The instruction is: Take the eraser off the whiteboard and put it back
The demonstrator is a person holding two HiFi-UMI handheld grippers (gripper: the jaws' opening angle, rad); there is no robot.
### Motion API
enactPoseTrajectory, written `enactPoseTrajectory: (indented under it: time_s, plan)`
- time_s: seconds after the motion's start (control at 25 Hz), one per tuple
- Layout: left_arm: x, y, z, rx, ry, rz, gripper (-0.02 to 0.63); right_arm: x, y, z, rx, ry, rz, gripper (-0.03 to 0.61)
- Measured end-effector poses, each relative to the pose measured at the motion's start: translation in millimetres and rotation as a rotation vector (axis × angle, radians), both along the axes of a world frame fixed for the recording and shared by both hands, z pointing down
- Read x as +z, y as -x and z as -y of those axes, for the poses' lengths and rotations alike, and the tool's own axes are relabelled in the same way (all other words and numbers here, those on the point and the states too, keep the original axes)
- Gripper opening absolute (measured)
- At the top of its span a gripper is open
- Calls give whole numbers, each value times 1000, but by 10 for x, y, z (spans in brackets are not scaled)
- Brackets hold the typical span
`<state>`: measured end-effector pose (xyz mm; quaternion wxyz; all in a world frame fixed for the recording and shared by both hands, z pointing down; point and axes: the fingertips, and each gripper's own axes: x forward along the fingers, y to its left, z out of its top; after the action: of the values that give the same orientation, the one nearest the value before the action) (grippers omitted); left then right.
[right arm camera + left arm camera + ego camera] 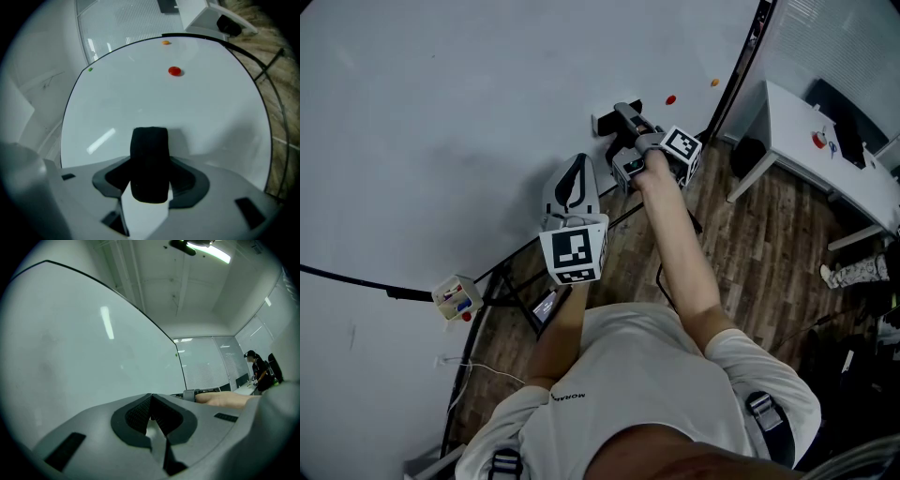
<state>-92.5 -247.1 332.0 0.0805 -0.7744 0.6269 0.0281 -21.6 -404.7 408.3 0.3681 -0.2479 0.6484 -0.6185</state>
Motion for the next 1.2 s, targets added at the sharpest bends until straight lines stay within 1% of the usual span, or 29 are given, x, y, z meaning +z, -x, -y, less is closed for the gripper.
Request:
enactPoseTrajectory:
  time_s: [0.4,0.56,0.76,1.04,1.2]
  plan:
    - [5,19,20,-1,4,-6,3,-18,21,34,-12,-15,-14,233]
    - [15,14,39,1,10,-12,3,-23,17,44,-10,-29,-47,260]
    - [3,-19,38,8,6,-13,3,-46,13,31,-5,-44,-28,263]
    - [25,-44,61,17,13,-15,3,14,-52,1,15,-26,-43,265]
    - [44,-65,74,25,16,-14,3,25,-99,-1,27,-30,-29,264]
